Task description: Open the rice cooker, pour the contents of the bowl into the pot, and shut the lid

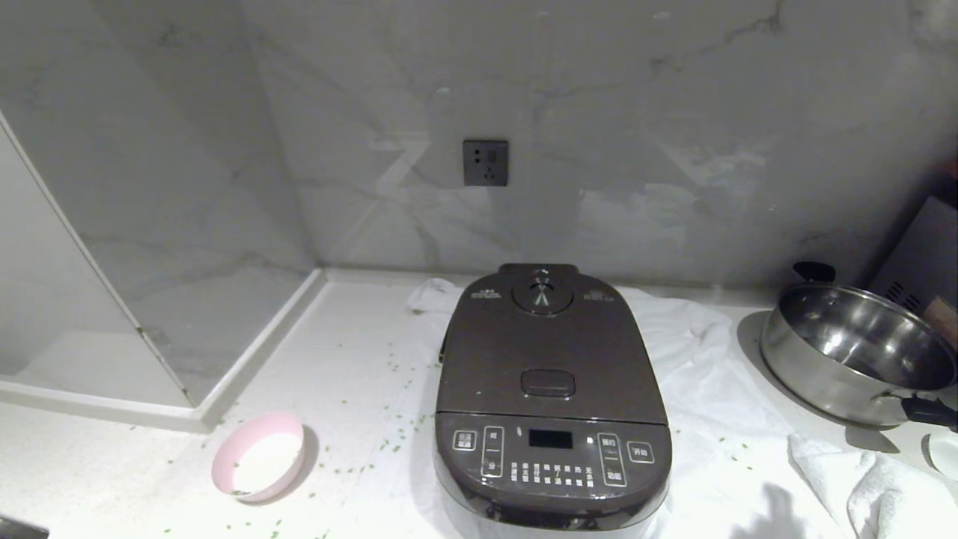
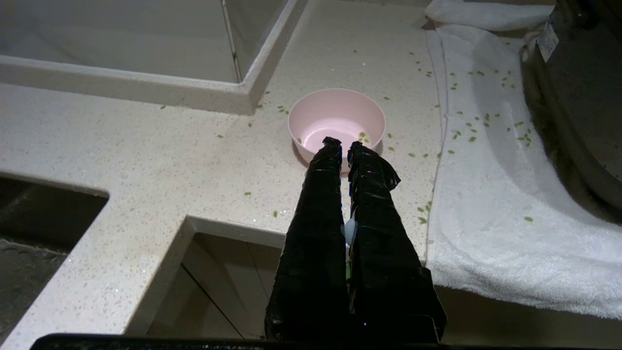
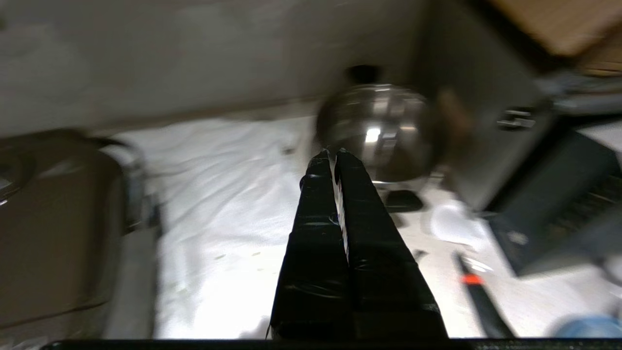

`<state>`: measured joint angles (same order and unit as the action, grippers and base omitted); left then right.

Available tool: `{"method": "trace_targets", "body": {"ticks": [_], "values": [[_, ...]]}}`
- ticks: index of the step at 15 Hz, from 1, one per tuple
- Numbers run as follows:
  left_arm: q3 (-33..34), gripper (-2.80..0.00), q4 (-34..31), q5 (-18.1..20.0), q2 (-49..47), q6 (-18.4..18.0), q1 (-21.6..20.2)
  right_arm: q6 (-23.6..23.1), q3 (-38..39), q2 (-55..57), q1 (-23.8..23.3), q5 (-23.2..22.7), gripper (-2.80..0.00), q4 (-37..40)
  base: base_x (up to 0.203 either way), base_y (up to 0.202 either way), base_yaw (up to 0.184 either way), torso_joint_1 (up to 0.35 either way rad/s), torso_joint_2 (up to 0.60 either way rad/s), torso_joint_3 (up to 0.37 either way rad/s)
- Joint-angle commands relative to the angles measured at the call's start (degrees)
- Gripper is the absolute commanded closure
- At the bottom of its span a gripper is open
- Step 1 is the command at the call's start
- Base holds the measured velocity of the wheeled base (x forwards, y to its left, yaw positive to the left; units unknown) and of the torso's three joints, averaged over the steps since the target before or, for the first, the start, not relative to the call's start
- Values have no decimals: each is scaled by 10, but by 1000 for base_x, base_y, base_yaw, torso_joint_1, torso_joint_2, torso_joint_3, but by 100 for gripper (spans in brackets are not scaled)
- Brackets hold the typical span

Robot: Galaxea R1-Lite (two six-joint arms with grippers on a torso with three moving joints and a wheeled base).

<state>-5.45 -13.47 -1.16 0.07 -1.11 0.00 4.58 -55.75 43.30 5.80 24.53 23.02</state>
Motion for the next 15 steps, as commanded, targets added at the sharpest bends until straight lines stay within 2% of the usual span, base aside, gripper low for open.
{"method": "trace_targets", "body": {"ticks": [1, 3, 5, 6, 7, 11, 15], "values": [[1, 0, 0, -2, 0, 2, 0, -37, 20, -97, -74, 1, 0, 1, 0, 0, 0, 0, 0, 0], [1, 0, 0, -2, 1, 2, 0, -89, 34, -155, -110, 0, 0, 1, 0, 0, 0, 0, 0, 0], [1, 0, 0, -2, 0, 3, 0, -131, 48, -213, -126, -5, 0, 1, 0, 0, 0, 0, 0, 0], [1, 0, 1, -2, 0, 5, 0, -143, 54, -239, -128, -16, 0, 1, 0, 0, 0, 0, 0, 0], [1, 0, 1, -2, 0, 6, 0, -150, 57, -264, -127, -49, 0, 1, 0, 0, 0, 0, 0, 0], [1, 0, 1, -2, 1, 7, 0, -103, 16, -272, -124, -137, 0, -3, 0, 0, 0, 0, 0, 0], [1, 0, 1, -2, 1, 7, 0, -96, -3, -273, -118, -143, 0, -2, 0, 0, 0, 0, 0, 0]]}}
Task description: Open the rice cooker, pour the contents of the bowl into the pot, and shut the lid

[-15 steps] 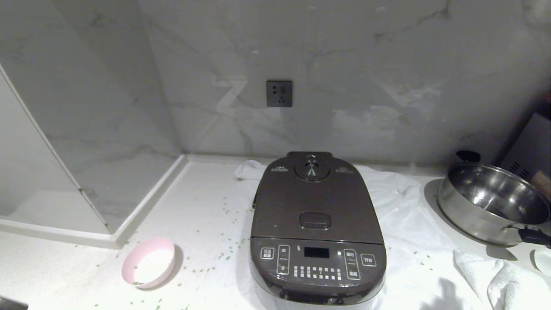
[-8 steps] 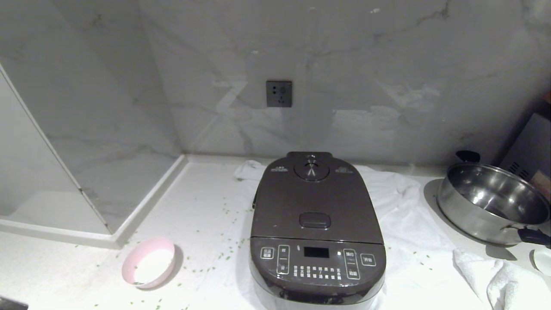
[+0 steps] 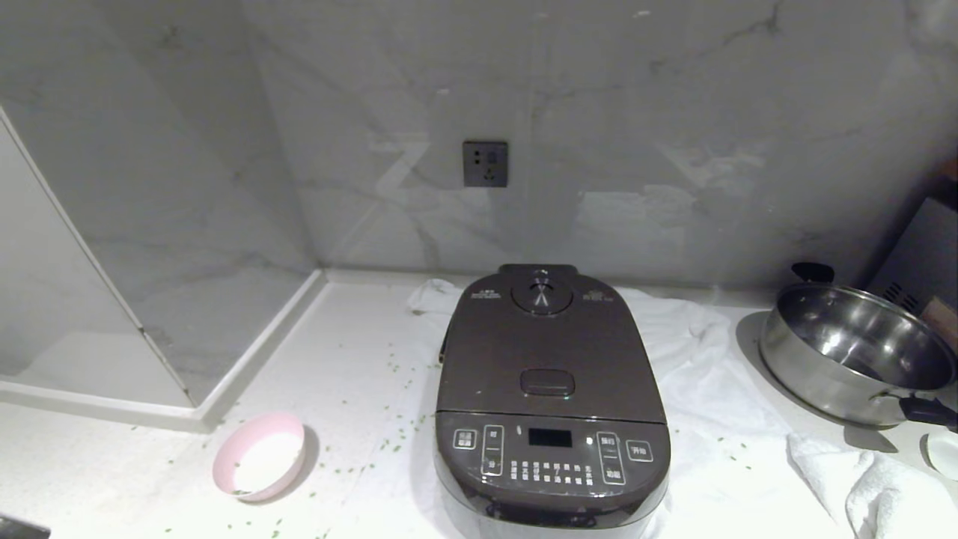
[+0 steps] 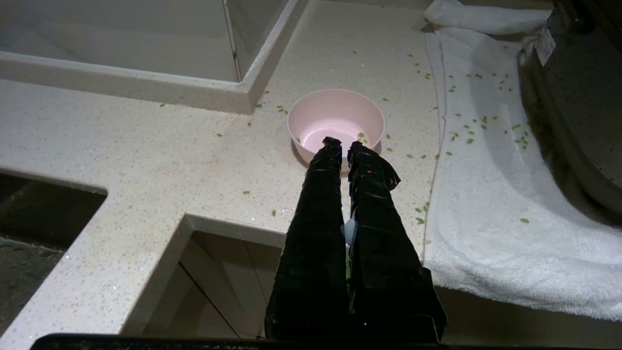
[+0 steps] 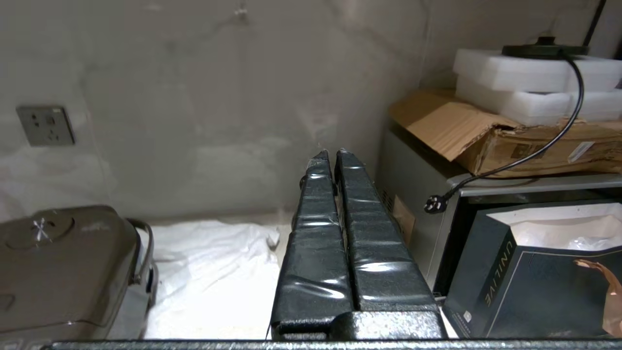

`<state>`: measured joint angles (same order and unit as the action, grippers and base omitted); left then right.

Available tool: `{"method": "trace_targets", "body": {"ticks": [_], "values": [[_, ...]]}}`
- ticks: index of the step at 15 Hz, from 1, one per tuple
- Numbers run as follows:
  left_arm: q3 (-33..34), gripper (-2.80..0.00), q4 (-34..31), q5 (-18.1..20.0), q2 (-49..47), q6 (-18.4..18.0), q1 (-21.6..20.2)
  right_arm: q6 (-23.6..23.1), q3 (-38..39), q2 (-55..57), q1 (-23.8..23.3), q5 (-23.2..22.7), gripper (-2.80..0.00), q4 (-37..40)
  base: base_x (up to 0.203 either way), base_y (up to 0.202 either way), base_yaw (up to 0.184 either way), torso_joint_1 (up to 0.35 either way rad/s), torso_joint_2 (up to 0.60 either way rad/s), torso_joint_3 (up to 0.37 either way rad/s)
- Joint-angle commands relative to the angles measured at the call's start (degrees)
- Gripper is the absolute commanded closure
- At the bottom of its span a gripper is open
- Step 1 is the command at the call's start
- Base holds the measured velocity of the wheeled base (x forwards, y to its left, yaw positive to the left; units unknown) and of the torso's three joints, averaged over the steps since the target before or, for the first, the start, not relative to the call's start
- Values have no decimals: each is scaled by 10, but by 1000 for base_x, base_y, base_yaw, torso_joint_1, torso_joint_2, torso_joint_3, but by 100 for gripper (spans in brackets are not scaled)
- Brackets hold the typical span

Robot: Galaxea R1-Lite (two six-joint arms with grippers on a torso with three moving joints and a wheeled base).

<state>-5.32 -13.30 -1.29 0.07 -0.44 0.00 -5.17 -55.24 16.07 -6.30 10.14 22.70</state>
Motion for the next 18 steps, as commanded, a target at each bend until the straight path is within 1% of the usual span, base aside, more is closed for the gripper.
{"method": "trace_targets", "body": {"ticks": [1, 3, 6, 8, 10, 11, 12, 14, 16, 18], "values": [[0, 0, -1, 0, 0, 0, 0, 1, -17, -1, 14, 2, 0, 4, 0, 0, 0, 0, 0, 0], [0, 0, -1, 0, 1, 0, 0, -2, -39, -7, 55, 10, 0, 29, 0, 0, 0, 0, 0, 0], [0, 0, -1, 0, 0, 0, 0, -10, -17, -70, 59, 11, 0, 90, 0, 0, 0, 0, 0, 0], [0, 0, -1, 0, 1, 0, 0, -19, 27, -110, 60, 6, 0, 102, 0, 0, 0, 0, 0, 0], [0, 0, -1, 0, 0, 0, 0, -19, 88, -155, 61, -26, 0, 104, 0, 0, 0, 0, 0, 0], [0, 0, -1, 0, 0, 0, 0, -5, 120, -159, 61, -35, 0, 103, 0, 0, 0, 0, 0, 0], [0, 0, -1, 0, 1, 0, 0, 21, 153, -160, 61, -46, 0, 100, 0, 0, 0, 0, 0, 0], [0, 0, -1, 0, 0, 0, 0, 32, 221, -160, 61, -65, 0, 68, 0, 0, 0, 0, 0, 0], [0, 0, -1, 0, 0, 0, 0, 23, 314, -161, 61, -77, 0, -11, 0, 0, 0, 0, 0, 0], [0, 0, -1, 0, 1, 0, 0, -6, 420, -161, 61, -84, 0, -119, 0, 0, 0, 0, 0, 0]]}}
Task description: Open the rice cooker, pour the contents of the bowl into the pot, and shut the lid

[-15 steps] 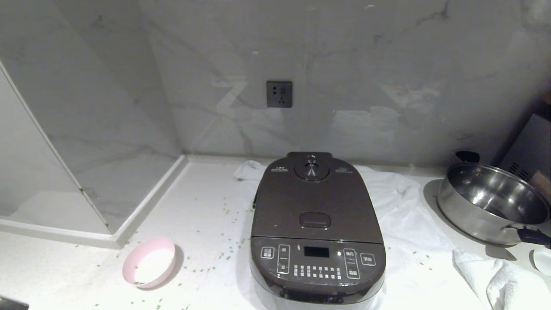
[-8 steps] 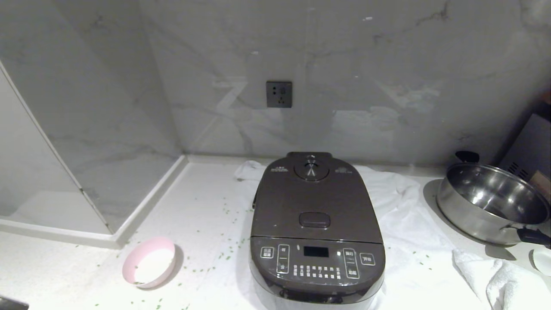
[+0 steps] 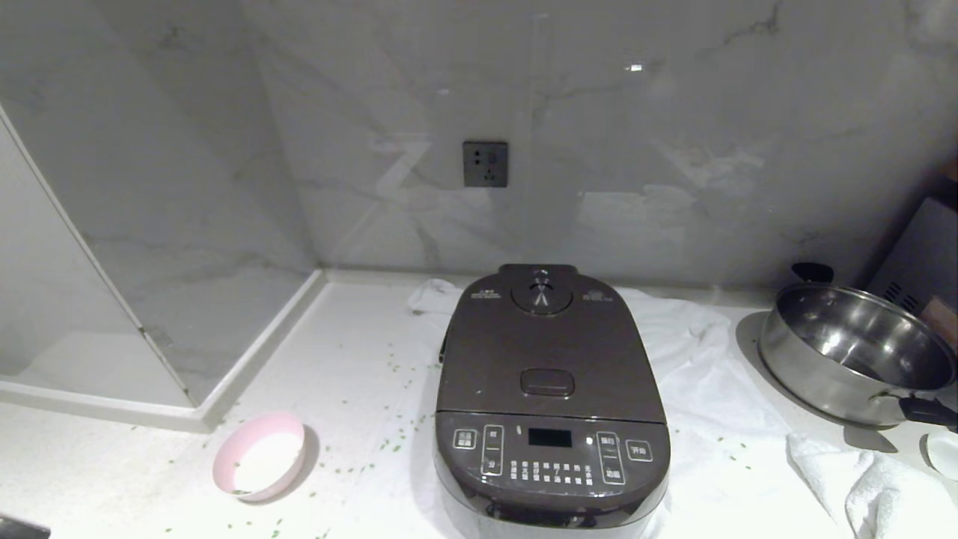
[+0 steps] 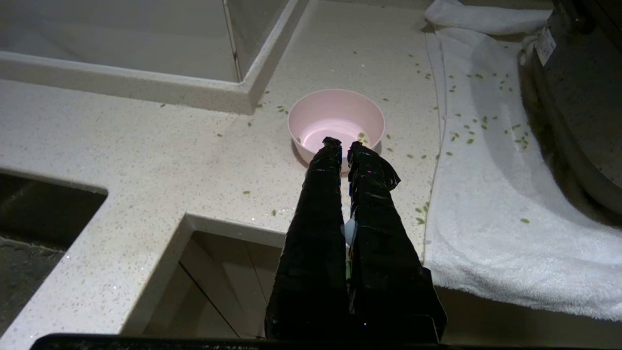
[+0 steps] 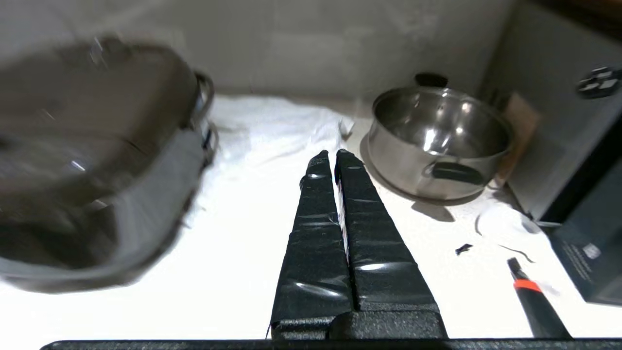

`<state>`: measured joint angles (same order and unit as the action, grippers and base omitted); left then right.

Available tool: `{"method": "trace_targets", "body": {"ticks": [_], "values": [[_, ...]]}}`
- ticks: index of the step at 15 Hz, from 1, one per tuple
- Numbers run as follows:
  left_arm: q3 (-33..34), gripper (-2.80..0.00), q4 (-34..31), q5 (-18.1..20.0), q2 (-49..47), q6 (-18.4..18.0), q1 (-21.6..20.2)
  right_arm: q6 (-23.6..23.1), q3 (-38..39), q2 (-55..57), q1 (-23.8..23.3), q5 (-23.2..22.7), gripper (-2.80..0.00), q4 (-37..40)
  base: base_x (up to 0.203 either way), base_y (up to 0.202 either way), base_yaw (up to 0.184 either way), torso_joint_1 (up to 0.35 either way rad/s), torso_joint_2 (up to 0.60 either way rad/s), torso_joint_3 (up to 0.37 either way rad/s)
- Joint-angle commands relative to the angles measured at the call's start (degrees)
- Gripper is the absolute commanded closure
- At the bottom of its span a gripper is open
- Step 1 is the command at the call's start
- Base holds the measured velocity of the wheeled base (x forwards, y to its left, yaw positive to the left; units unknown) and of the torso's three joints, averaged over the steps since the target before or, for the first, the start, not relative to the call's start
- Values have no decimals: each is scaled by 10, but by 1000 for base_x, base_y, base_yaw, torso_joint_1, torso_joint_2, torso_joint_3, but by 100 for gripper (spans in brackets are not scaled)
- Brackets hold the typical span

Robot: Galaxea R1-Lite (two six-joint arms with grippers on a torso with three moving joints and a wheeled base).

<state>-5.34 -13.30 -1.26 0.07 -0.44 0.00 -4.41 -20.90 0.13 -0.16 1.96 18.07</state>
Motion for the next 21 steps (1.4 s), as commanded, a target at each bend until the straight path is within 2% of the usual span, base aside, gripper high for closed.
{"method": "trace_targets", "body": {"ticks": [1, 2, 4, 6, 8, 11, 15, 21], "values": [[0, 0, -1, -1, 1, 0, 0, -30, 120, -1, 0, -4, 0, -118, 0, 0, 0, 0, 0, 0], [0, 0, -1, -1, 1, 0, 0, -45, 162, -1, 0, -8, 0, -159, 0, 0, 0, 0, 0, 0], [0, 0, -1, -1, 0, -1, 0, -47, 209, -1, 0, -55, 0, -202, 0, 0, 0, 0, 0, 0], [0, 0, -1, -1, 1, -1, 0, -40, 210, -1, 1, -56, 0, -204, 0, 0, 0, 0, 0, 0], [0, 0, -1, -1, 0, -1, -1, -43, 209, -1, 1, -56, 0, -169, 0, 0, 0, 0, 0, 0], [0, 0, -1, -1, 0, -1, 0, -33, 210, 0, 1, -54, 0, -180, 0, 0, 0, 0, 0, 0], [0, 0, -1, -1, 0, -1, -1, 4, 210, 0, 1, -36, 0, -181, 0, 0, 0, 0, 0, 0], [0, 0, -1, -1, 0, -1, -1, 3, 210, 0, 1, -37, 0, -181, 0, 0, 0, 0, 0, 0]]}}
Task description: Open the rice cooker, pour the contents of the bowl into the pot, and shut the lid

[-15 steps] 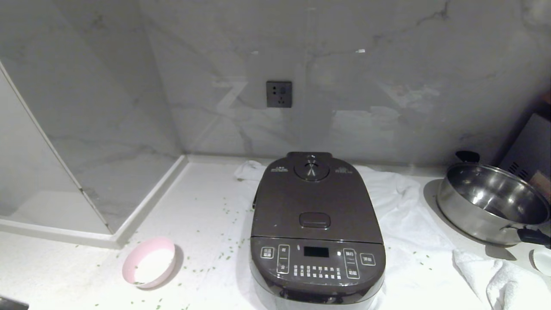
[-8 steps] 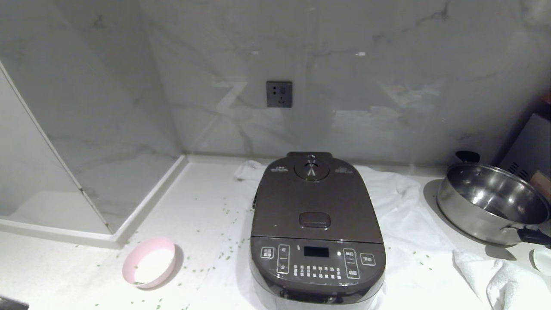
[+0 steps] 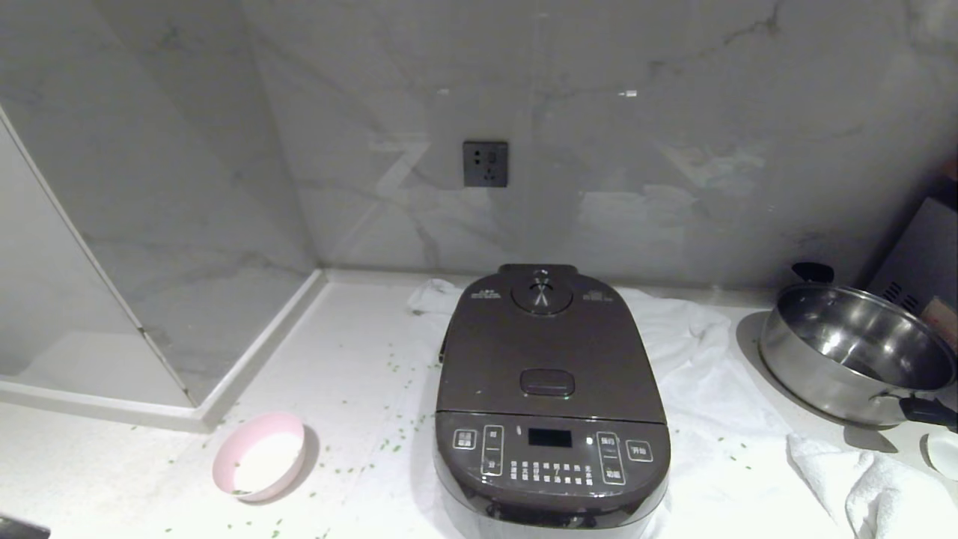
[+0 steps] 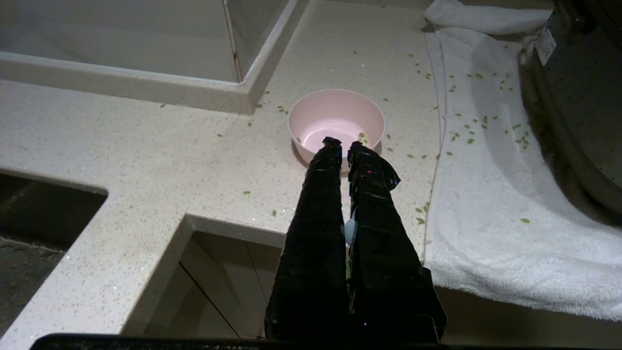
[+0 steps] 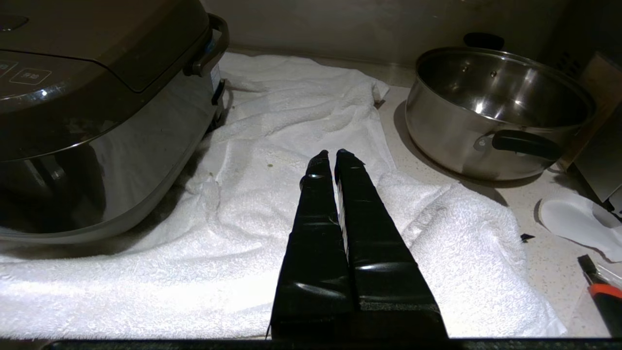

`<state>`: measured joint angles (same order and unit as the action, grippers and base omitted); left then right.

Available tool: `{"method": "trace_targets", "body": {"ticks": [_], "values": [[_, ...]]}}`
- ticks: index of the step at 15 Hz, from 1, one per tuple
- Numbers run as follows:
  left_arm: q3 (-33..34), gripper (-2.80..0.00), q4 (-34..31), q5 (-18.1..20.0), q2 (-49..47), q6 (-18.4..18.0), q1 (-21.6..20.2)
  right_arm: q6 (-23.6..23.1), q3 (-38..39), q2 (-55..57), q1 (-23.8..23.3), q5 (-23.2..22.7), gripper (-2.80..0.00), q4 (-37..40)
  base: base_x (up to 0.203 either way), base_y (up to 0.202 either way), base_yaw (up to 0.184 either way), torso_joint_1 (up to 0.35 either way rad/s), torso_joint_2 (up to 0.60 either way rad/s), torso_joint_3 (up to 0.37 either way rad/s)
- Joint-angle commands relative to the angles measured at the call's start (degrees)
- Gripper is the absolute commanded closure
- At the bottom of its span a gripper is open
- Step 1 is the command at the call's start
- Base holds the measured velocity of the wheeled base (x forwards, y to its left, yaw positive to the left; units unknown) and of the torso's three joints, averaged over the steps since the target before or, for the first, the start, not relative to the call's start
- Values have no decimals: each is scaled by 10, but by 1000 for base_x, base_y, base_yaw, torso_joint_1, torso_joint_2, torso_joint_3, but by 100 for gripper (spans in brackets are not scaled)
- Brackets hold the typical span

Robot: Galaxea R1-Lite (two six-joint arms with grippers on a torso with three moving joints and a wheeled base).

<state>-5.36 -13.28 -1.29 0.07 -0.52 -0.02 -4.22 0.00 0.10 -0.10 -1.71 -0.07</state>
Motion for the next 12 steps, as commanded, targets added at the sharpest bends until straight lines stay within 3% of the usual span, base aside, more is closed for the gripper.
{"method": "trace_targets", "body": {"ticks": [1, 4, 12], "values": [[0, 0, -1, 0, 0, 0, -1, 2, 0, 0, 0, 0, 0, 2, 0, 0, 0, 0, 0, 0], [0, 0, -1, -1, 0, 0, -1, 25, 0, 0, 0, 3, 0, 0, 0, 0, 0, 0, 0, 0], [0, 0, -1, 0, 1, 1, 0, 32, -8, 0, 0, 13, 0, 29, 0, 0, 0, 0, 0, 0]]}}
